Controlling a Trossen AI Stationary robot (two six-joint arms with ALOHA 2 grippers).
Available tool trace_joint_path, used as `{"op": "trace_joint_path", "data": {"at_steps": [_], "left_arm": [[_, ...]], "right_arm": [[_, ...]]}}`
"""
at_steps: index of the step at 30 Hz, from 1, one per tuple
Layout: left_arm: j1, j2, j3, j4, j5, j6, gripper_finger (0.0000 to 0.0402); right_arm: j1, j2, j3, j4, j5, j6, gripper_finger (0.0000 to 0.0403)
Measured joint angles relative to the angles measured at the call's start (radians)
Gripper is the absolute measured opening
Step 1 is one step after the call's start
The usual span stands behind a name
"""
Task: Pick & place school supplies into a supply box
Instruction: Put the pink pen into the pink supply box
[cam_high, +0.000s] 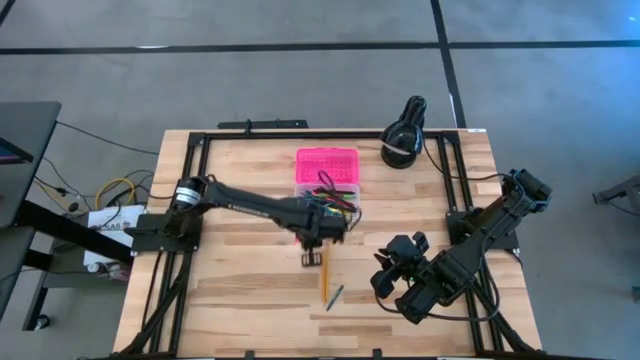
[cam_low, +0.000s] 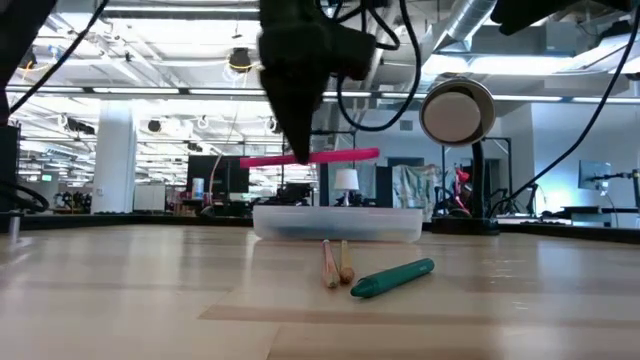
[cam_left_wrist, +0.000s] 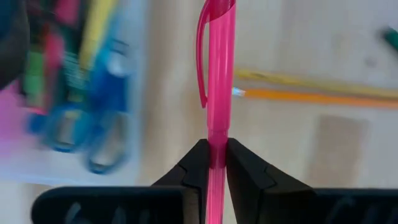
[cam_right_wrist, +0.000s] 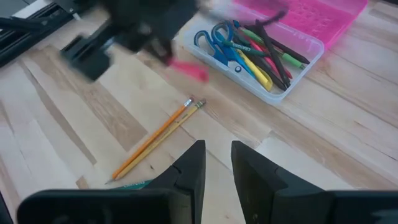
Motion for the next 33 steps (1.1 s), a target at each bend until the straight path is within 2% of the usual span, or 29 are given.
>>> {"op": "trace_joint_path", "data": {"at_steps": [7, 12, 19, 27, 33], "left_arm": [[0.132, -0.001, 0.004, 0.013, -0.067, 0.062, 0.0036], [0.191, -0.001, 0.004, 0.112, -0.068, 0.108, 0.0036], [0.227, -0.001, 0.004, 0.189, -0.055, 0.163, 0.0036], [0.243, -0.001, -0.015, 0.19, -0.068, 0.334, 0.0037], [0.255, -0.001, -0.05, 0.187, -0.036, 0.371, 0.0066]], "right_arm": [[0.0, 0.0, 0.0, 0.015, 0.0, 0.0, 0.007], [0.0, 0.0, 0.0, 0.029, 0.001, 0.0, 0.007], [0.0, 0.0, 0.0, 0.054, 0.001, 0.0, 0.007], [0.0, 0.0, 0.0, 0.06, 0.0, 0.0, 0.007], [0.0, 0.0, 0.0, 0.071, 0.0, 0.0, 0.007]]}}
